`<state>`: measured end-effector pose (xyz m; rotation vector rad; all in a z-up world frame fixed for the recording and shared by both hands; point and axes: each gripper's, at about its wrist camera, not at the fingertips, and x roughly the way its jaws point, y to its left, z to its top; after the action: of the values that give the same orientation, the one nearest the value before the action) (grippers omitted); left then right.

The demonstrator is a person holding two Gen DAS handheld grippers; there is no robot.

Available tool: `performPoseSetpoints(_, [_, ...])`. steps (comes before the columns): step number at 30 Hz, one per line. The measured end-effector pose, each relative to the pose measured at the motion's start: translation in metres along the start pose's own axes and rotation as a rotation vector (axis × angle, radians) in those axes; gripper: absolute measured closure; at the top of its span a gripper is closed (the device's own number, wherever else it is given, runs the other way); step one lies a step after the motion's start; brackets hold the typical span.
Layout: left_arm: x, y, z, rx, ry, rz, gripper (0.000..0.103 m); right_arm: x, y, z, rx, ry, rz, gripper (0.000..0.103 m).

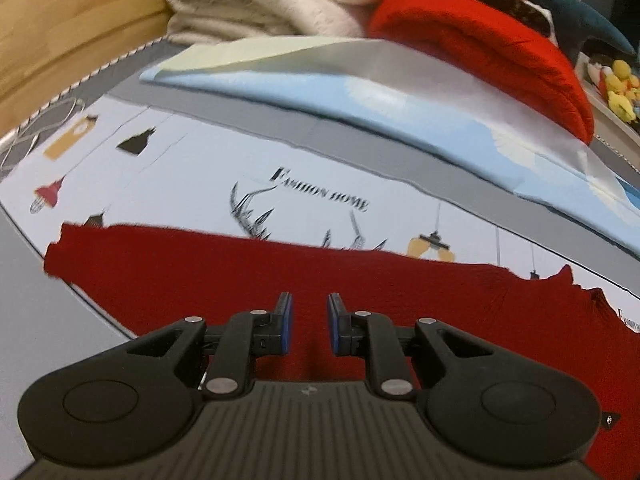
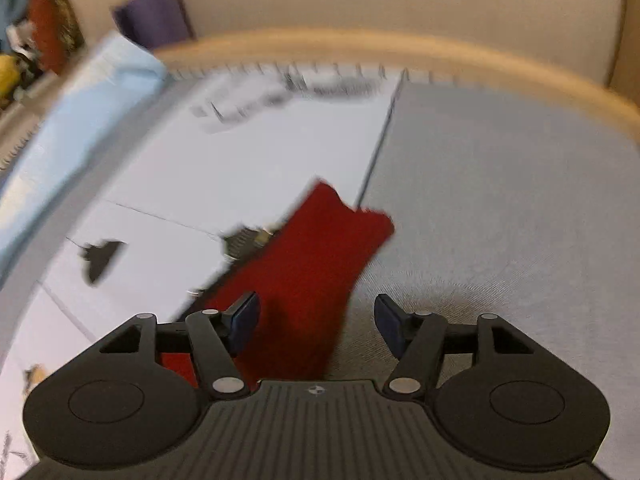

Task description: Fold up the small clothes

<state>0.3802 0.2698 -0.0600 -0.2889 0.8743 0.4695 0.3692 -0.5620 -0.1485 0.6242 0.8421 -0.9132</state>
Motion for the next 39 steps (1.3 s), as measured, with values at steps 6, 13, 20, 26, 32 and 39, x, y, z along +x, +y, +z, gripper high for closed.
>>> performPoseSetpoints(6, [-0.001, -0.02, -0.005, 0.06, -0.014, -0.018, 0.083, 0.021, 0.011, 0.007, -0.064, -0.065, -0.003, 0.09])
performPoseSetpoints(13, [-0.006, -0.041, -0.011, 0.14, -0.039, -0.068, 0.084, 0.009, -0.027, 0.027, 0.05, -0.323, 0.108, 0.094])
performPoseSetpoints(20, [-0.013, -0.071, -0.026, 0.28, -0.008, -0.185, 0.083, 0.015, -0.033, 0.004, -0.104, -0.25, 0.051, 0.071])
performPoseSetpoints(26, [-0.025, -0.086, -0.037, 0.341, 0.0, -0.229, 0.083, -0.07, -0.004, -0.057, -0.351, -0.248, 0.382, 0.063])
performPoseSetpoints(32, [-0.051, -0.081, -0.034, 0.276, -0.016, -0.263, 0.083, -0.124, 0.023, -0.153, -0.652, 0.235, 0.912, 0.057])
performPoseSetpoints(39, [-0.095, -0.069, -0.047, 0.272, -0.031, -0.288, 0.083, -0.112, 0.02, -0.183, -0.644, 0.262, 0.639, 0.103])
